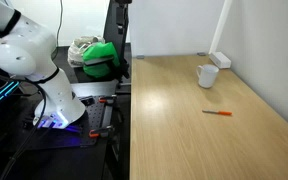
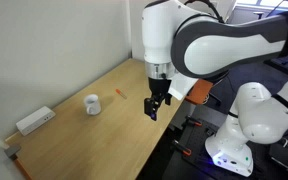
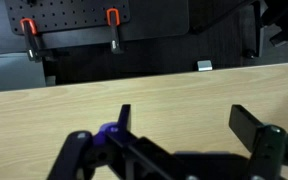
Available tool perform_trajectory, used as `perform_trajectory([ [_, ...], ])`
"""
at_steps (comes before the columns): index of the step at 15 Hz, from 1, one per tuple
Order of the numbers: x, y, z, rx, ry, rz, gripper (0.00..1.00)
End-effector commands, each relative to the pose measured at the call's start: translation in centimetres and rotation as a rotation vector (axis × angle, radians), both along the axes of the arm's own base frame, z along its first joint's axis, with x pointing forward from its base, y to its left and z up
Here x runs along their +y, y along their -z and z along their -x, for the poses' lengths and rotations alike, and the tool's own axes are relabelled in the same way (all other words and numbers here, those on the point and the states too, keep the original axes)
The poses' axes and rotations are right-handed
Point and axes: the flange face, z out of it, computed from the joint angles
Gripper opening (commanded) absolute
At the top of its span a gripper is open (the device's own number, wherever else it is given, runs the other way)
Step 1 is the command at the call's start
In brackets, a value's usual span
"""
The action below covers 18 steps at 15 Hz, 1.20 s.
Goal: Put the marker in the white cup
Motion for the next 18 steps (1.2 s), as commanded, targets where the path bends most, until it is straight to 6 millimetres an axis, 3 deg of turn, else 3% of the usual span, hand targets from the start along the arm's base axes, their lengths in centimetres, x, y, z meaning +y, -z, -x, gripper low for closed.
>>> perform_trajectory([
  [1,0.0,0.0,0.0,0.001,0.000,0.000,1.00],
  [10,-0.1,-0.1,-0.2,-0.013,0.012,0.001,1.00],
  [18,-1.5,-0.8,-3.0,-0.133,0.111,-0.016,1.00],
])
